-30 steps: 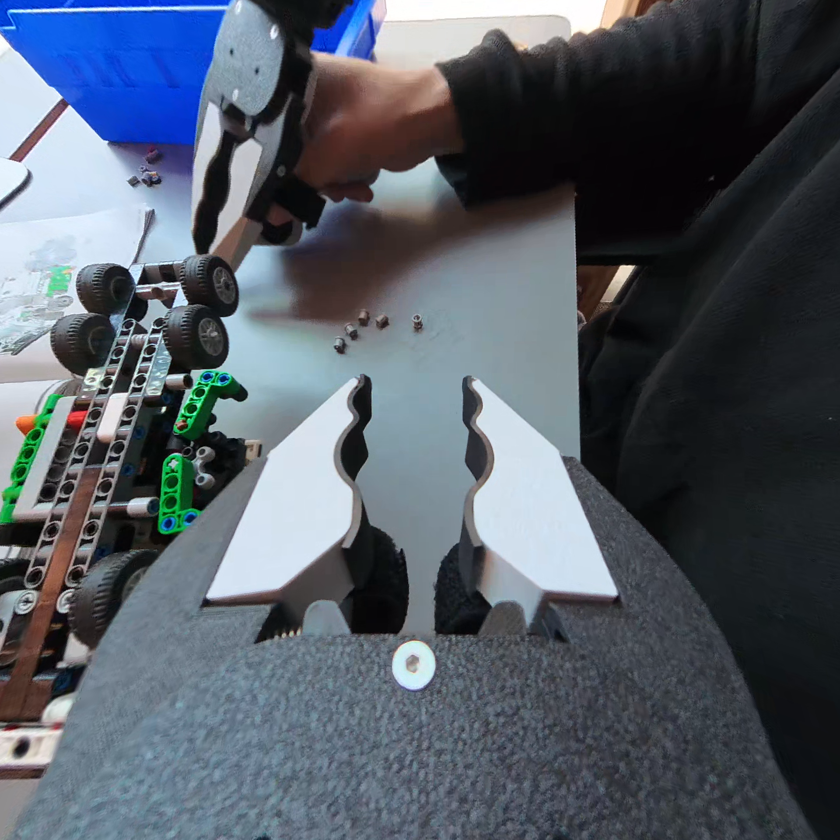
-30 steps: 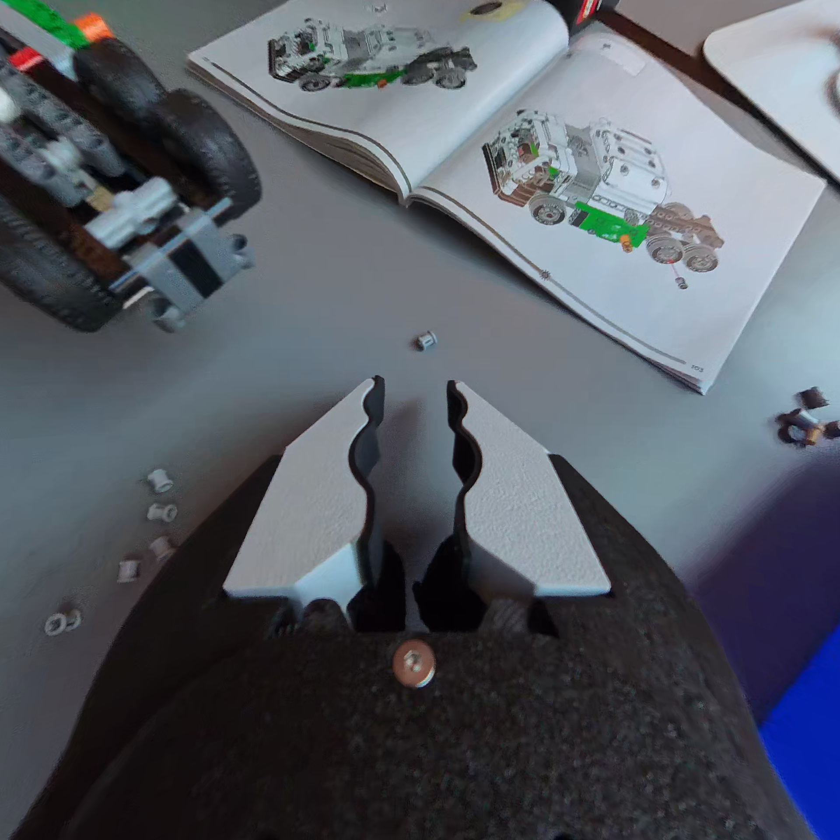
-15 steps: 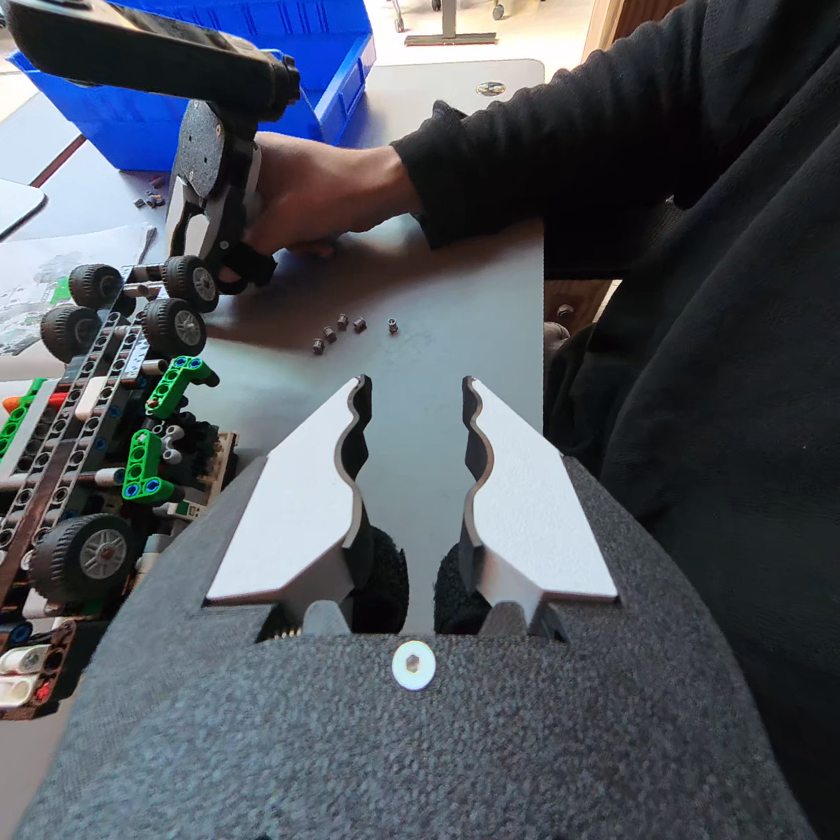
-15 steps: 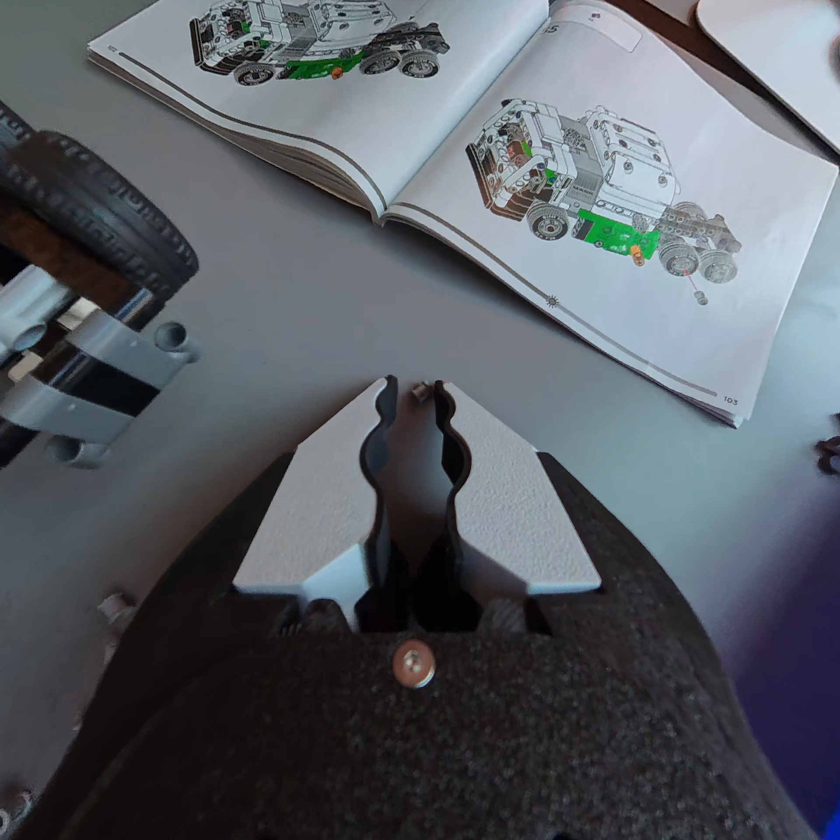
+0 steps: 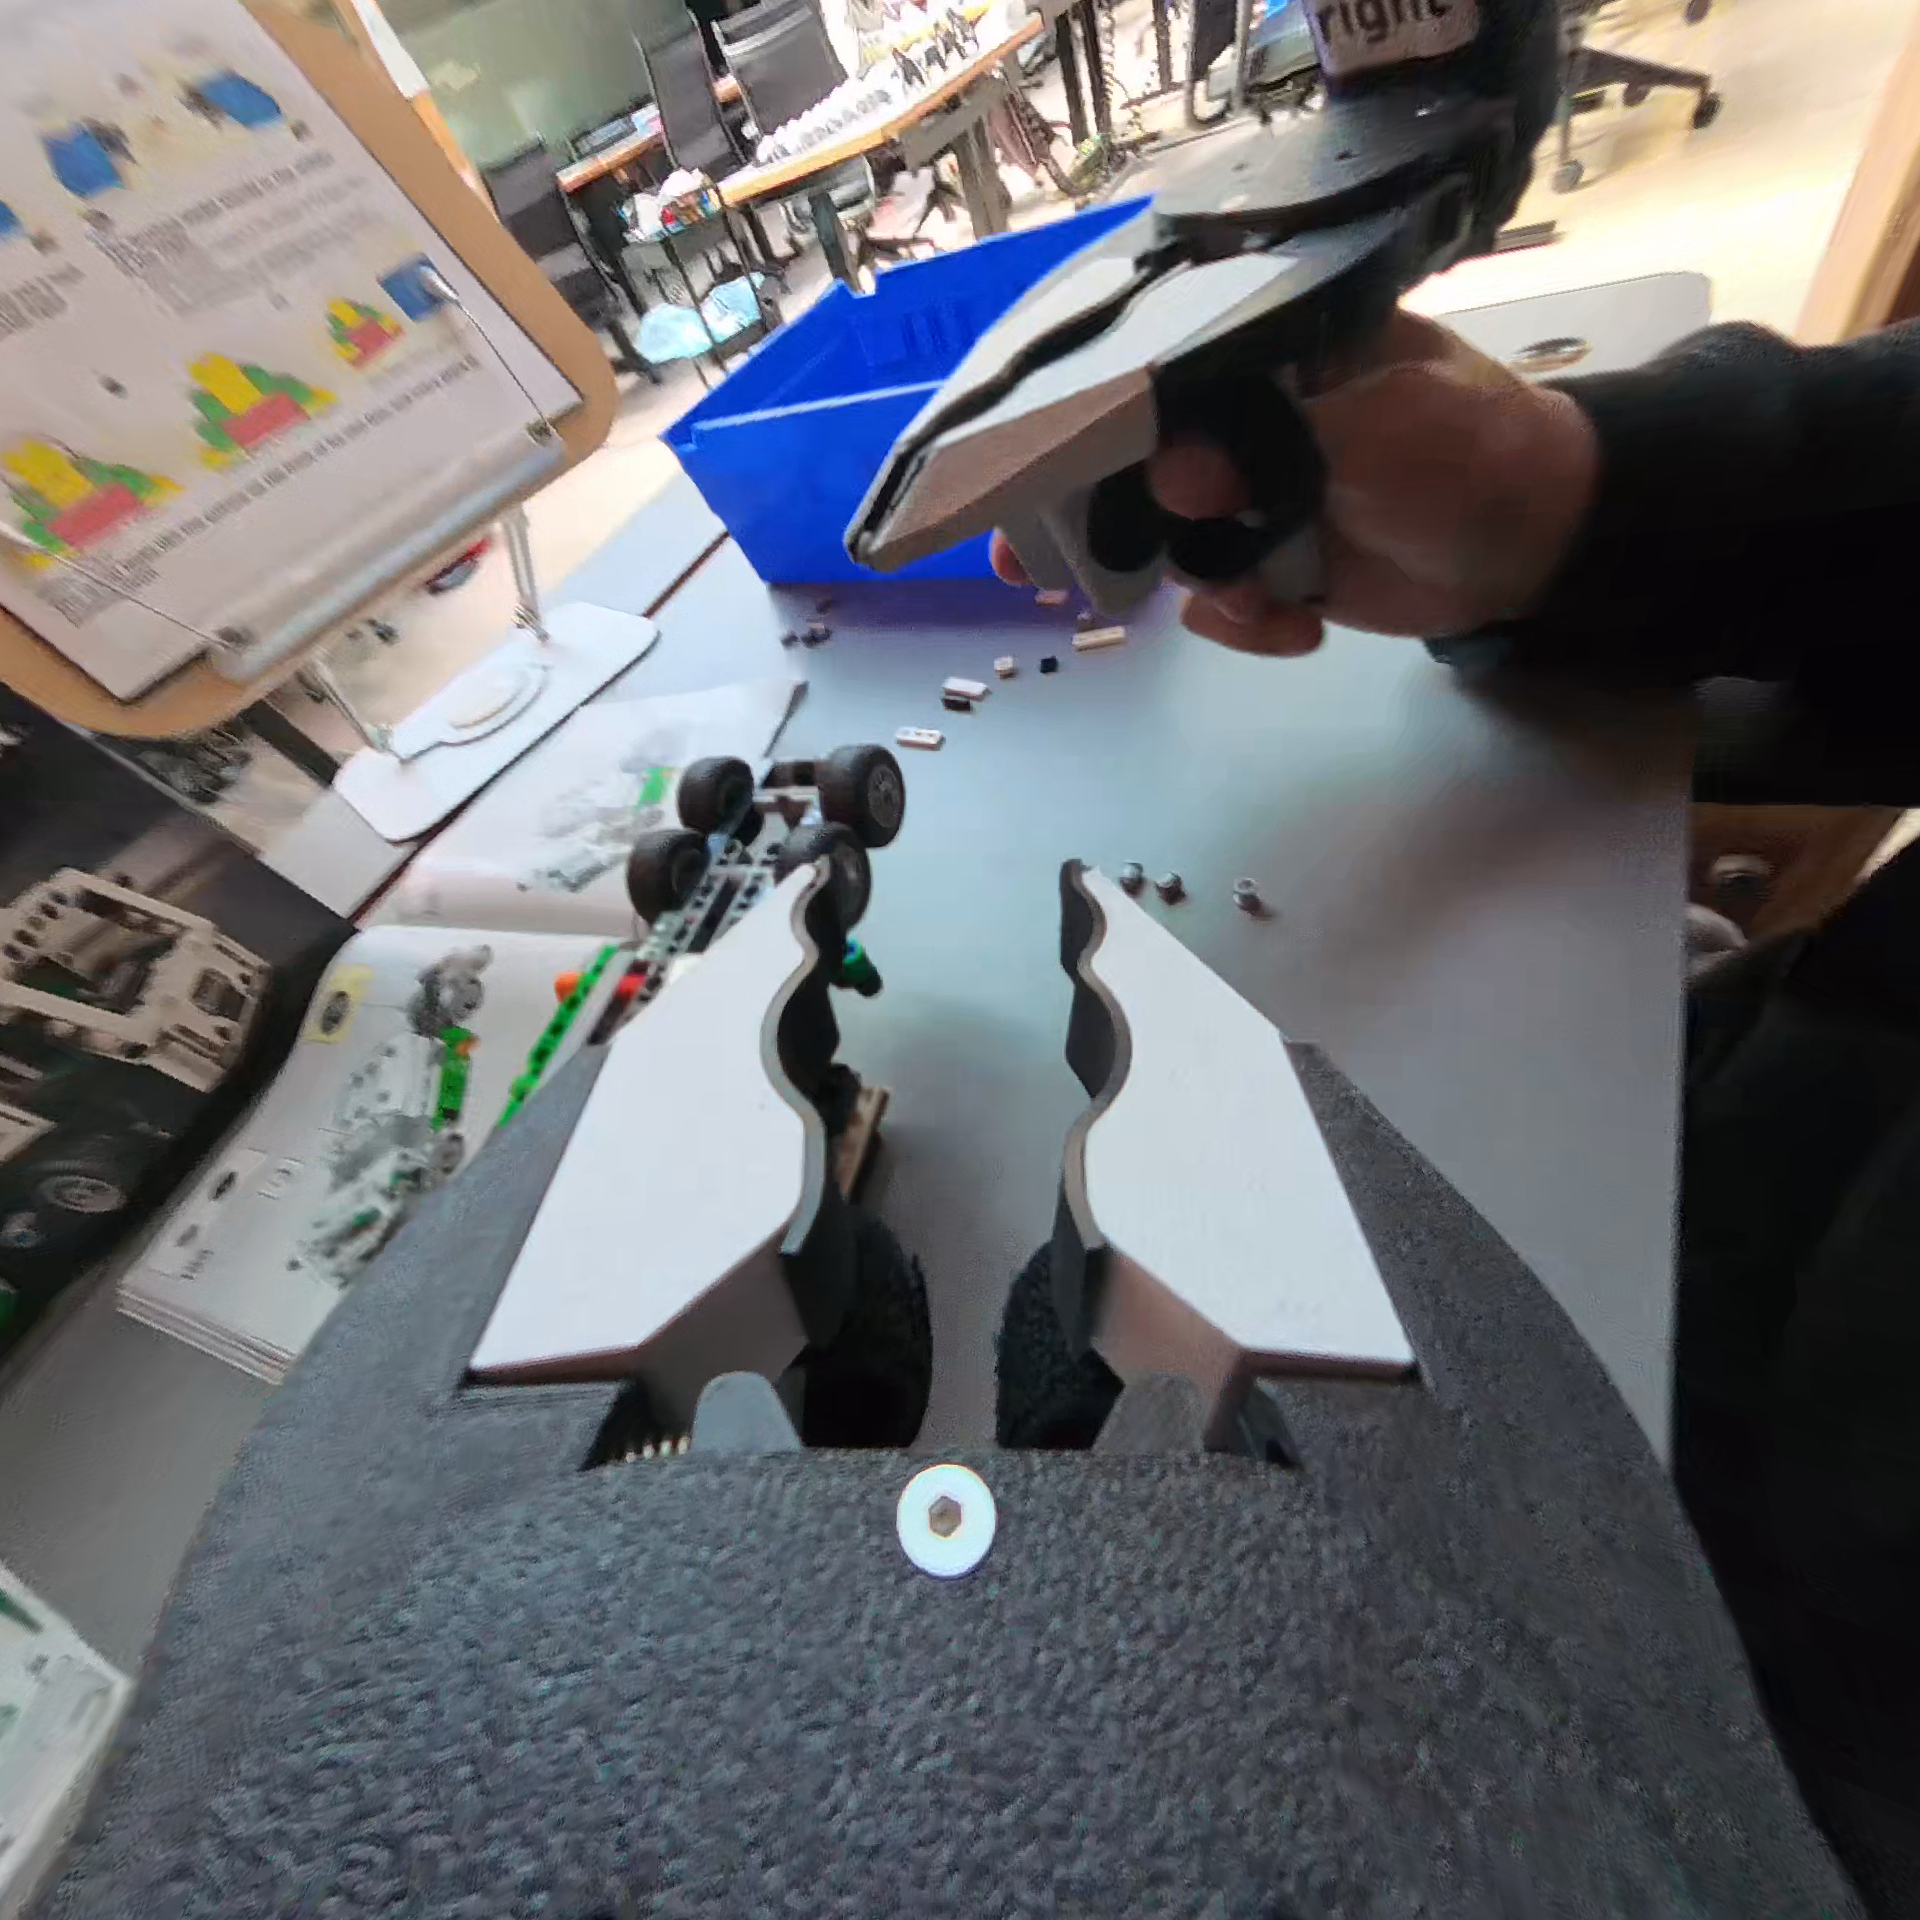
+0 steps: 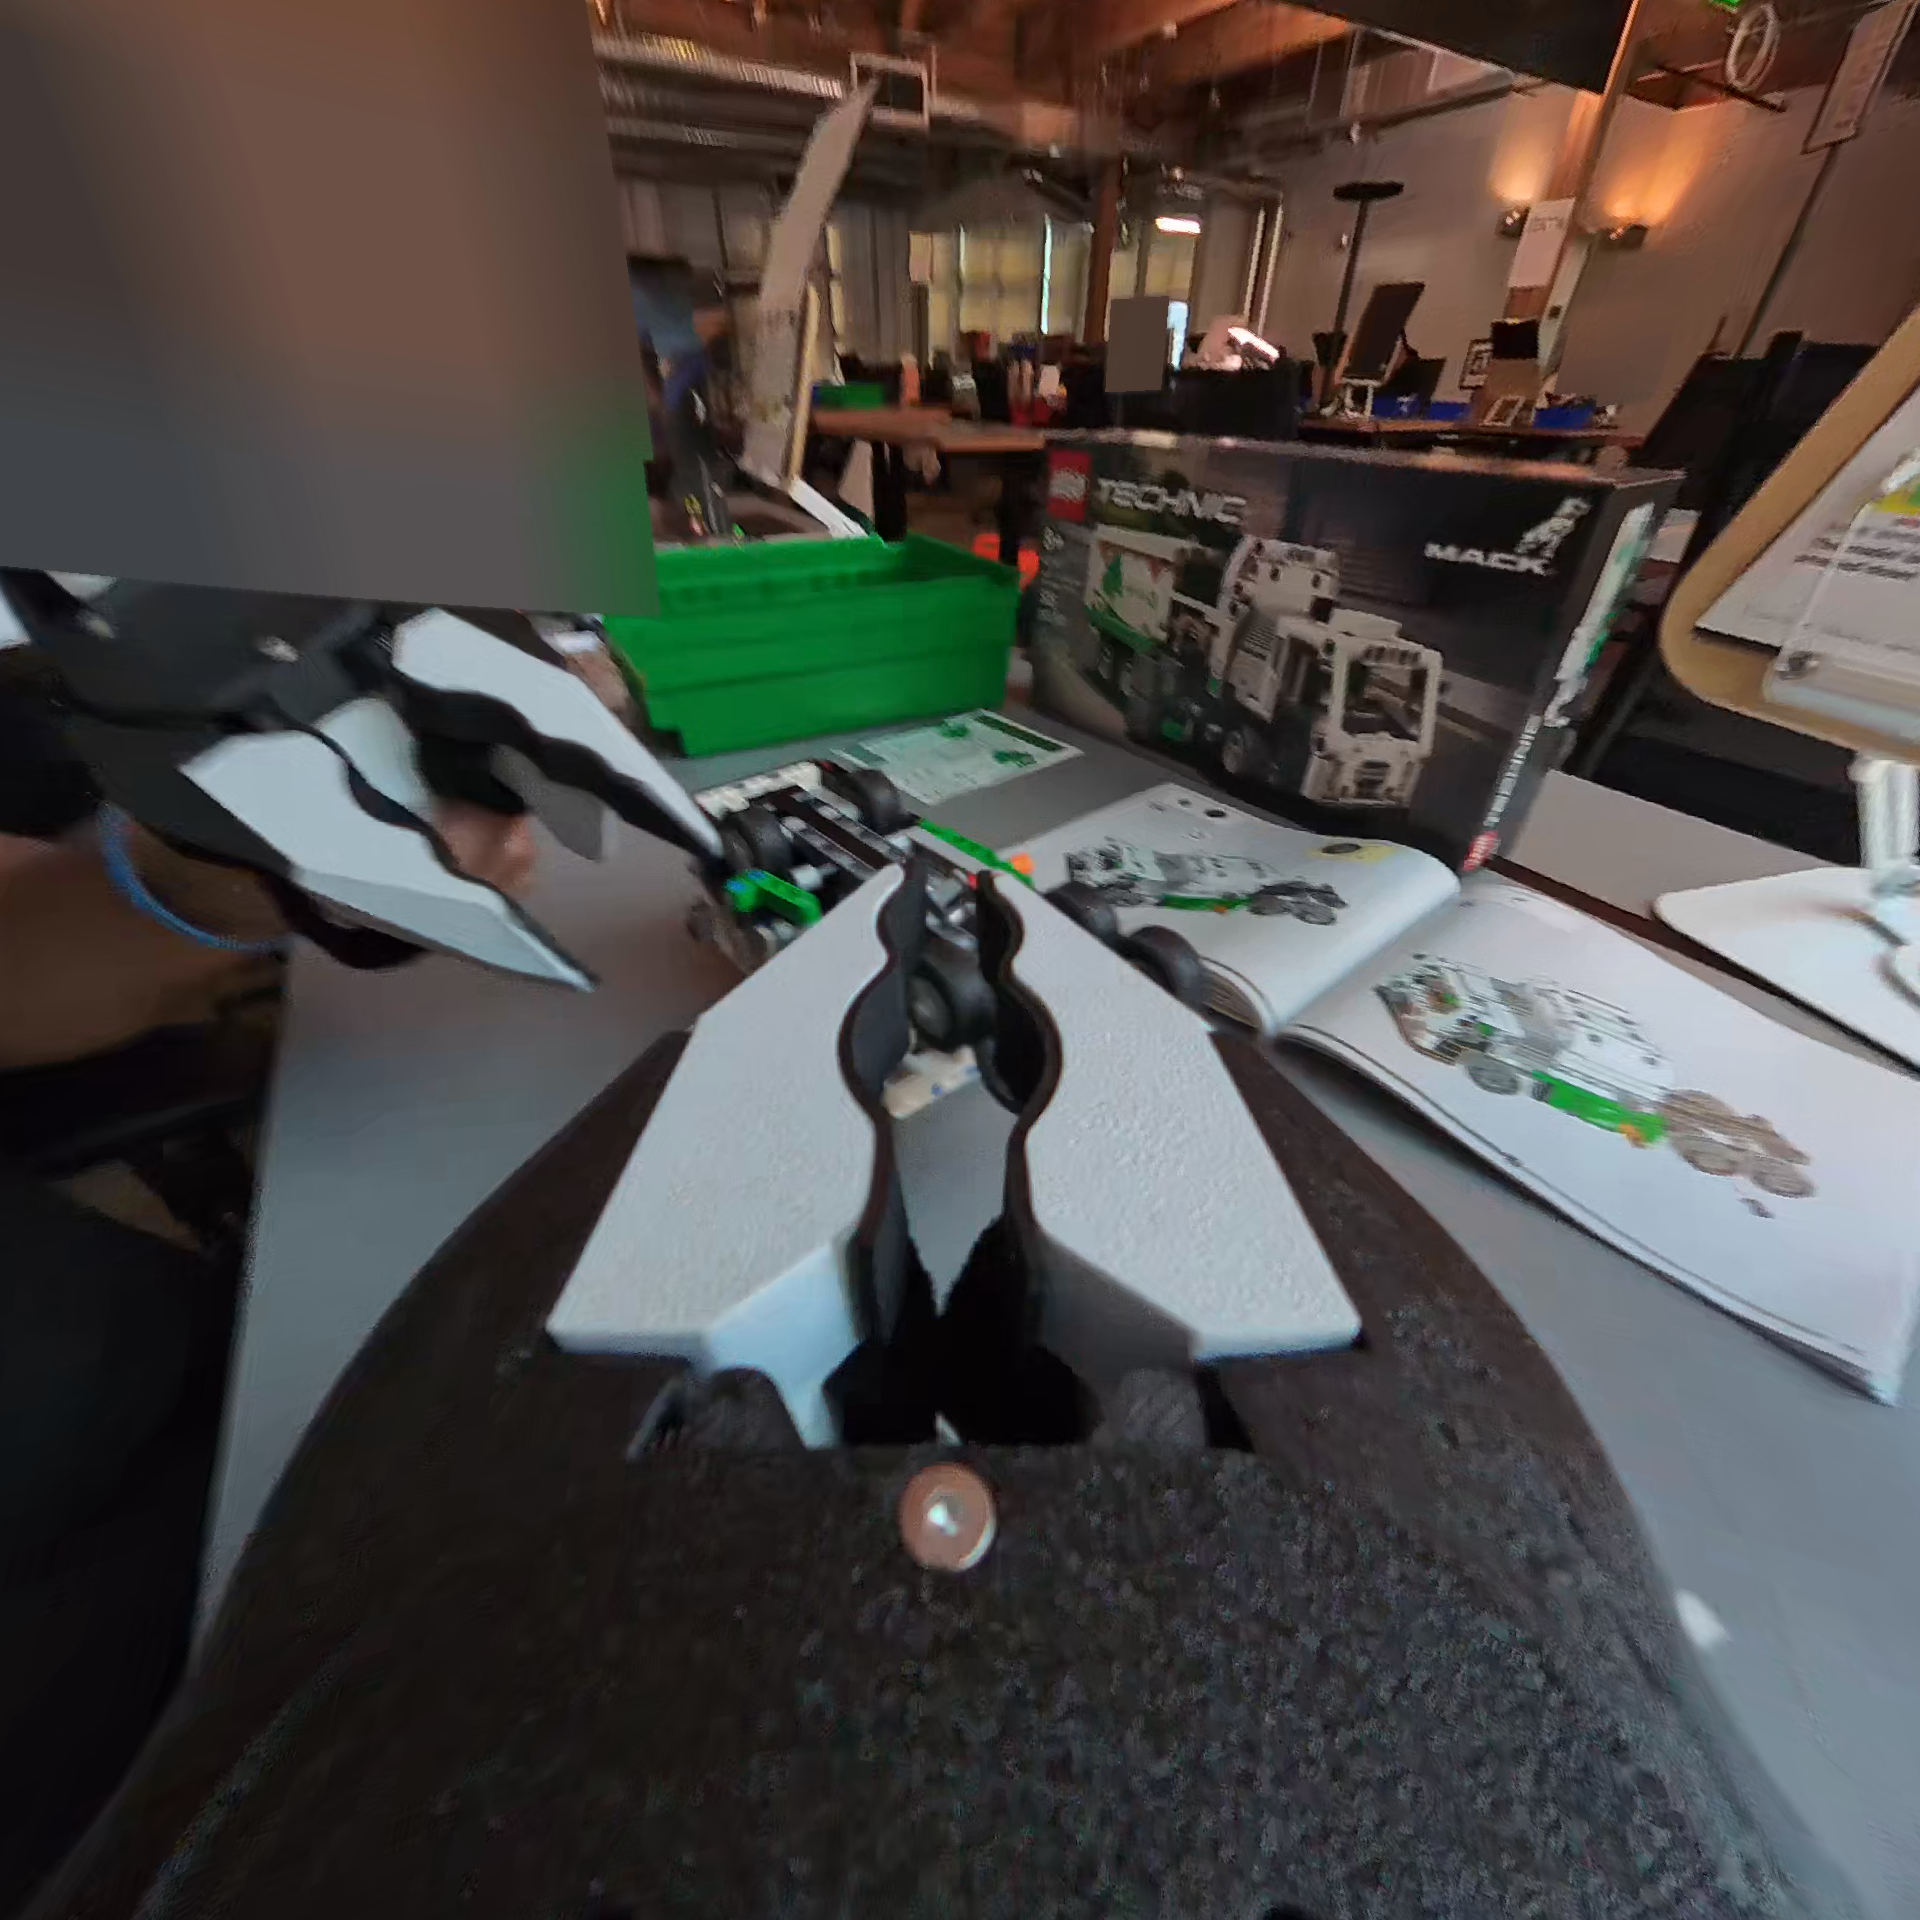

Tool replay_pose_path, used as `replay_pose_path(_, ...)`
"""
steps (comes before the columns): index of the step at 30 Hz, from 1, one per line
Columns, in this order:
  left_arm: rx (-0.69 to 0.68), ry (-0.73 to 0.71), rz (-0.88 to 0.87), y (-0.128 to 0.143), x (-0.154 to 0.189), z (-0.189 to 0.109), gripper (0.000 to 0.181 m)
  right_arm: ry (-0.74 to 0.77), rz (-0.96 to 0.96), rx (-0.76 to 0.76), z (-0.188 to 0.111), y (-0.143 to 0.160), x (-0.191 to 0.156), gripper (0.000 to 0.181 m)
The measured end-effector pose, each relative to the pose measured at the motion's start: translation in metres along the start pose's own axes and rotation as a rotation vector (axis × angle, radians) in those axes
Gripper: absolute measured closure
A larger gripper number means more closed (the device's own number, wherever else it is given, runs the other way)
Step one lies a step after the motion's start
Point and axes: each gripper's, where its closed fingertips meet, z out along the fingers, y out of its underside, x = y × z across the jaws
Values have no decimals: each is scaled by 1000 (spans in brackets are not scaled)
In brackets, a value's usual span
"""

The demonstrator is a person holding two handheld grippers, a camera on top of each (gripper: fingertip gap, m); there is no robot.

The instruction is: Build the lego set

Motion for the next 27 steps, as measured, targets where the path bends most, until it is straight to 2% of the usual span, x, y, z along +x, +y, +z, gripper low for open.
replay_pose_path(4,37,-118,211,-13,-3,18,144,-142,277,114,1,-10,-34,173)
replay_pose_path(7,83,-182,306,-21,-2,25,150,-218,440,201,1,-8,-44,173)
replay_pose_path(12,147,-175,161,-27,-1,26,158,-208,506,159,13,15,-45,173)
replay_pose_path(15,141,-225,139,-22,-3,27,162,-222,581,148,16,21,-45,173)
replay_pose_path(19,117,-247,163,-16,-1,32,169,-317,705,148,17,24,-51,173)
replay_pose_path(27,73,-281,386,-8,5,34,173,-358,710,103,13,32,-51,172)
